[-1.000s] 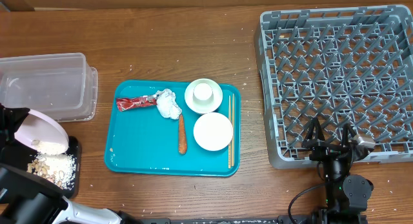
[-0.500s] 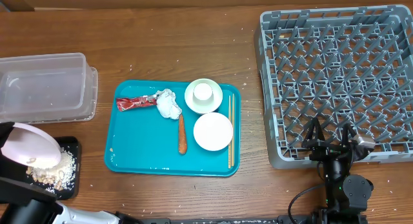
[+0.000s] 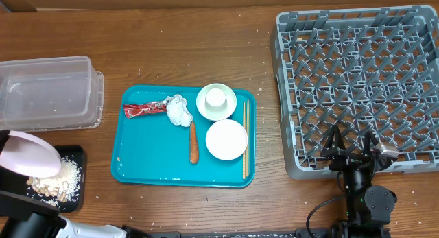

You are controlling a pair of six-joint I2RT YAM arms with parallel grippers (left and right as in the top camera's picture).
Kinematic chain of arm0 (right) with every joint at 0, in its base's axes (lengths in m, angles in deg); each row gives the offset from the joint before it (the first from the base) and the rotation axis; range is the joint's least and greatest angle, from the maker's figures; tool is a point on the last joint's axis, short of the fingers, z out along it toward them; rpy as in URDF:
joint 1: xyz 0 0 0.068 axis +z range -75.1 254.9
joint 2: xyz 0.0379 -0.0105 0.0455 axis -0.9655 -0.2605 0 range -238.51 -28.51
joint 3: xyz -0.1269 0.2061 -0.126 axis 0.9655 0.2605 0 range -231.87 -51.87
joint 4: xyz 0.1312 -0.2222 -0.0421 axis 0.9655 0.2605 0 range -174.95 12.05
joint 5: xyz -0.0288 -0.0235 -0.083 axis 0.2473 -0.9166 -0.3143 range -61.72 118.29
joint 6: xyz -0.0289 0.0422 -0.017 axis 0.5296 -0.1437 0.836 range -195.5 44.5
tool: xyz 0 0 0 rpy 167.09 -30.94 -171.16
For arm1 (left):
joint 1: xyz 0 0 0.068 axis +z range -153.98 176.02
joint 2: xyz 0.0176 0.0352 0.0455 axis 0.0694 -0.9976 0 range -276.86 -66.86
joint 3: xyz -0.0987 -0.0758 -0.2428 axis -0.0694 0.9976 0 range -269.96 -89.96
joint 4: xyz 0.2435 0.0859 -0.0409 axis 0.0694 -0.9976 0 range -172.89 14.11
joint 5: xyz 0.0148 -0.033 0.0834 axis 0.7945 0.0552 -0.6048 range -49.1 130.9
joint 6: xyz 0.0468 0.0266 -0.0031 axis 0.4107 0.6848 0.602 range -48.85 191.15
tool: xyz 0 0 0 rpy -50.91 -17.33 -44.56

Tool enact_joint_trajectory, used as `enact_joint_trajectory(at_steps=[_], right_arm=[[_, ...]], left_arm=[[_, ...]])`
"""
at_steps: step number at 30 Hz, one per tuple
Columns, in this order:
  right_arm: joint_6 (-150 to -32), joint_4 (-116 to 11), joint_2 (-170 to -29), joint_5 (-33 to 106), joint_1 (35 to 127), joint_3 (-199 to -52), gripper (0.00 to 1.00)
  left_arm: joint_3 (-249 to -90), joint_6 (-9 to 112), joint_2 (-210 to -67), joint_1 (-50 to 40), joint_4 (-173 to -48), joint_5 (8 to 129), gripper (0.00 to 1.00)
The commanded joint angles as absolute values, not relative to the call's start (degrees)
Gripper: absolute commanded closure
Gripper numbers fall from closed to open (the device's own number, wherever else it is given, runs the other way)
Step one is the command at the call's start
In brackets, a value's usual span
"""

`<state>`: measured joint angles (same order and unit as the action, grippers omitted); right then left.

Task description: Sort waste into correct bins and load items into the dishwasher

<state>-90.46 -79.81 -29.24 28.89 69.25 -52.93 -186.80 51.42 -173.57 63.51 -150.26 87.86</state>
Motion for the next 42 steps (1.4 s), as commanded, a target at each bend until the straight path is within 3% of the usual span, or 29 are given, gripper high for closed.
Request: enact_joint_trajectory(at_steps=[1, 24, 33, 42], right_arm=[[-90.1, -80.2, -28.7, 28.3, 68.9, -52.3, 0.0], [-90.1, -80.2, -28.7, 28.3, 68.9, -52.3, 0.0], [-90.1, -80.2, -28.7, 28.3, 68.9, -52.3, 0.0], [-90.1, -80.2, -28.7, 28.3, 68.9, -52.3, 0.0]], left_arm=[[-188.4, 51.9, -171.3, 64.1, -150.1, 89.7, 0.96], [-188.4, 56.7, -171.2, 64.2, -154.9, 95.8, 0.96], [-188.5, 55.5, -171.0, 64.2, -155.0, 88.7, 0.96], [-188.8, 56.4, -170.7, 64.1, -155.2, 91.6, 0.96]])
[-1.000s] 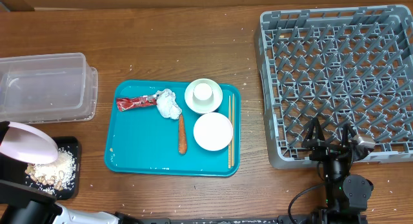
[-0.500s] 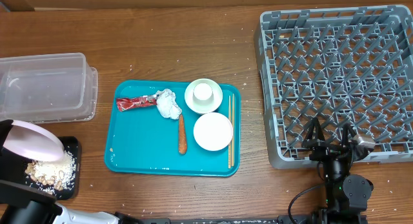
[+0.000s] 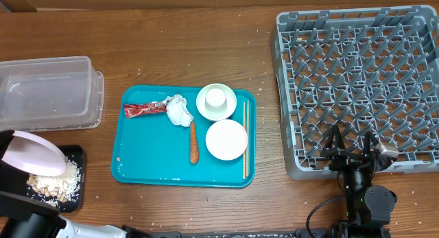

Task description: Sort waste into correct bins and load items into the dishwasher

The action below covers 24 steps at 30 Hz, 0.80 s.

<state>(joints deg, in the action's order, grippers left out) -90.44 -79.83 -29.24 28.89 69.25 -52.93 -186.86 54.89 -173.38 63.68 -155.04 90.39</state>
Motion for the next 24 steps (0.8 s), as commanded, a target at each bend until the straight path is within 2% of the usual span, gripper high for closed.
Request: enact_joint_trajectory(at_steps=[1, 9, 13, 20, 24], right_arm=[[-90.1, -80.2, -28.7, 28.3, 68.9, -52.3, 0.0], [-90.1, -80.2, -28.7, 28.3, 68.9, -52.3, 0.0], [-90.1, -80.2, -28.7, 28.3, 68.9, -52.3, 0.0], [-90.1, -80.2, -28.7, 28.3, 68.9, -52.3, 0.0], [-90.1, -80.2, -28.7, 28.3, 68.9, -52.3, 0.0]], left_arm=[[-188.8, 56.4, -170.5, 64.1, -154.4, 91.3, 0.96], [-190.4, 57.0, -167.0, 62.1, -155.4, 90.9, 0.96], [-193.2, 54.6, -164.0, 58.6, -155.8, 84.8, 0.96], [-195.5, 53.6, -159.1, 47.9, -161.4, 76.0, 0.96], [-195.5, 53.5, -157.6, 38.7, -165.9, 68.1, 0.96]])
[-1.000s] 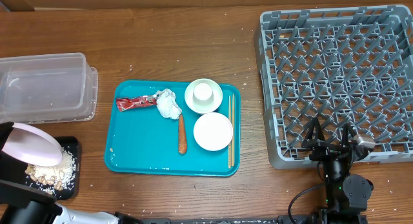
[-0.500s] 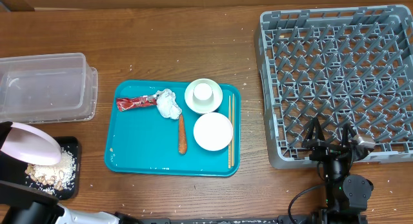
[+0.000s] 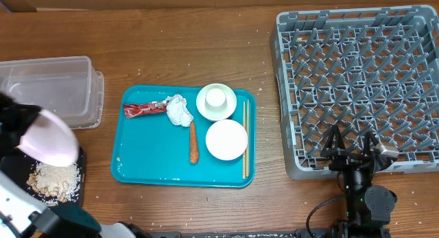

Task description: Sort waste into correct bins and load items into the dishwasher

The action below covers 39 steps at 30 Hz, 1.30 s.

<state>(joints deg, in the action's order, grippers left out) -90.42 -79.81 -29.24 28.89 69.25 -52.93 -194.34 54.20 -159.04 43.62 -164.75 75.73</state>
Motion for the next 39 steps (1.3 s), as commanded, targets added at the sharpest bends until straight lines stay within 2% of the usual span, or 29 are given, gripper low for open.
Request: enact_joint_trajectory(at_steps=[1, 10, 18, 30, 39], right_arm=[[-90.1, -80.2, -28.7, 28.3, 68.9, -52.3, 0.0], [-90.1, -80.2, -28.7, 28.3, 68.9, -52.3, 0.0], [-90.1, -80.2, -28.7, 28.3, 68.9, -52.3, 0.0], [-90.1, -80.2, -28.7, 28.3, 68.9, -52.3, 0.0], [-90.1, -80.2, -28.7, 28.3, 68.9, -52.3, 0.0]], left_arm=[[-195.5, 53.5, -157.5, 35.9, -166.5, 65.7, 0.96], [-194.1, 46.2, -157.6, 11.9, -166.7, 50.7, 0.96], [-193.8, 41.0, -158.9, -2.5, -167.2, 41.7, 0.96], [-188.3, 35.2, -167.6, -17.3, -166.4, 38.2, 0.96], [-179.7, 34.7, -175.2, -24.1, -158.6, 39.4, 0.96]])
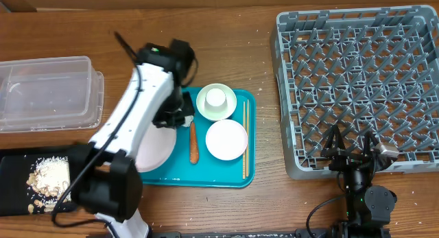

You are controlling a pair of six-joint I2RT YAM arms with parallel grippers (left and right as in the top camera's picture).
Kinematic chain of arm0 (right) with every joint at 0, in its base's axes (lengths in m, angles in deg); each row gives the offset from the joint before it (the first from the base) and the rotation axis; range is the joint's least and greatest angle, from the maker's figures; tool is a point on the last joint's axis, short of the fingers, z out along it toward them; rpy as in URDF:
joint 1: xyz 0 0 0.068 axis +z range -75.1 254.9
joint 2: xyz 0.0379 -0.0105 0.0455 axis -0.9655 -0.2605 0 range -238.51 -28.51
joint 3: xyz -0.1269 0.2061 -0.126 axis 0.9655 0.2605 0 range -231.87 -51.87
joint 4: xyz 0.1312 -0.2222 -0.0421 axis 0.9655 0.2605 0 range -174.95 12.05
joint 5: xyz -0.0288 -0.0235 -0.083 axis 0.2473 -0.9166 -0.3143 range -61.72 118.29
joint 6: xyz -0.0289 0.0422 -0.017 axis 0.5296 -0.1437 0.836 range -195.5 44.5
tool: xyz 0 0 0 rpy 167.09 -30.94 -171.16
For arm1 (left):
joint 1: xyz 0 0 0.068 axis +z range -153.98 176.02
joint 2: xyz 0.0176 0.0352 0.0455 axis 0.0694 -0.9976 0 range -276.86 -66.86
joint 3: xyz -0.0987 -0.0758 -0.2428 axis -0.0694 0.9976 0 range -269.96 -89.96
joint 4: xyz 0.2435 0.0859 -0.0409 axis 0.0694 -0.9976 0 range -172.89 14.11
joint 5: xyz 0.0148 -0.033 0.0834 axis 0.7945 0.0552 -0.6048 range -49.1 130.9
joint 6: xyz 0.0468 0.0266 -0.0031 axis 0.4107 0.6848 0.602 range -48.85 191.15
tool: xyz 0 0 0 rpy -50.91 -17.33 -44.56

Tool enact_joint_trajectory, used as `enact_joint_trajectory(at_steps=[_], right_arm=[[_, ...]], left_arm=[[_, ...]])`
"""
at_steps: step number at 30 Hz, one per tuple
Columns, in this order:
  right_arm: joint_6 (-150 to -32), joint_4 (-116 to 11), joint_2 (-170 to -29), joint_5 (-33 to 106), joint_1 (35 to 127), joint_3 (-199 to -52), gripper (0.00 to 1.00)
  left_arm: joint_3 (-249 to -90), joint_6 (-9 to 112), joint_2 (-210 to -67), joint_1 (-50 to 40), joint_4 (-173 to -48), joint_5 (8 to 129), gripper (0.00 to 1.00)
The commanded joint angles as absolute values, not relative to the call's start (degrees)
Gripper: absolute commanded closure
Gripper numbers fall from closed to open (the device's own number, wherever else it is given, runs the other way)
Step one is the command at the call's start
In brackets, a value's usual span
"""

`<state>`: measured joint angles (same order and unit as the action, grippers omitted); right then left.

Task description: Sort waste into correct bins and load items into the dishwasher

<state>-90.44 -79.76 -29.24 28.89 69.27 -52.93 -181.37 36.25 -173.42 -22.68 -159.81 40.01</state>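
My left arm reaches from the front over the teal tray (233, 175). Its gripper (173, 119) sits at the upper rim of a pink plate (152, 149) and looks shut on it; the plate lies flat over the tray's left half. Still on the tray are a white bowl with a cup in it (216, 101), a white plate (226, 139), an orange-brown stick of food (193, 142) and chopsticks (245, 138). A bit of crumpled tissue (184, 119) shows beside the gripper; the red wrapper is hidden under the arm. My right gripper (351, 143) rests open at the grey dish rack's (363, 73) front edge.
A clear plastic container (48, 94) stands at the far left. In front of it lies a black bin (27, 190) with rice and scraps in it. Crumbs dot the wooden table.
My left arm has moved from above the black bin at the left to over the tray, carrying the pink plate, which now lies flat on the tray's left half. The right arm has not moved.
At first my left gripper held the pink plate tilted over the black bin, with rice and scraps piled below it. It stayed there, then sat a little higher and further right. Now the plate is over the tray, and the bin holds the scraps.
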Motion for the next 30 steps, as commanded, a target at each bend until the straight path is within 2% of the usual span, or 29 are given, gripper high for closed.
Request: enact_joint_trajectory(at_steps=[1, 15, 17, 20, 25, 30], right_arm=[[-90.1, -80.2, -28.7, 28.3, 68.9, -52.3, 0.0], [-90.1, -80.2, -28.7, 28.3, 68.9, -52.3, 0.0], [-90.1, -80.2, -28.7, 28.3, 68.9, -52.3, 0.0], [-90.1, -80.2, -28.7, 28.3, 68.9, -52.3, 0.0], [-90.1, -80.2, -28.7, 28.3, 68.9, -52.3, 0.0], [-90.1, -80.2, -28.7, 28.3, 68.9, -52.3, 0.0]], left_arm=[[-179.1, 34.7, -175.7, -24.3, -157.8, 39.4, 0.96], [-178.1, 34.7, -182.3, -24.1, -155.5, 36.4, 0.96], [-178.1, 34.7, -182.9, -24.2, -155.6, 36.5, 0.92], [-178.1, 34.7, -183.1, -24.2, -156.0, 36.5, 0.78], [-178.1, 35.2, -183.1, -24.2, -156.7, 36.4, 0.74], [-179.4, 36.8, -183.1, -24.3, -157.3, 38.5, 0.74]])
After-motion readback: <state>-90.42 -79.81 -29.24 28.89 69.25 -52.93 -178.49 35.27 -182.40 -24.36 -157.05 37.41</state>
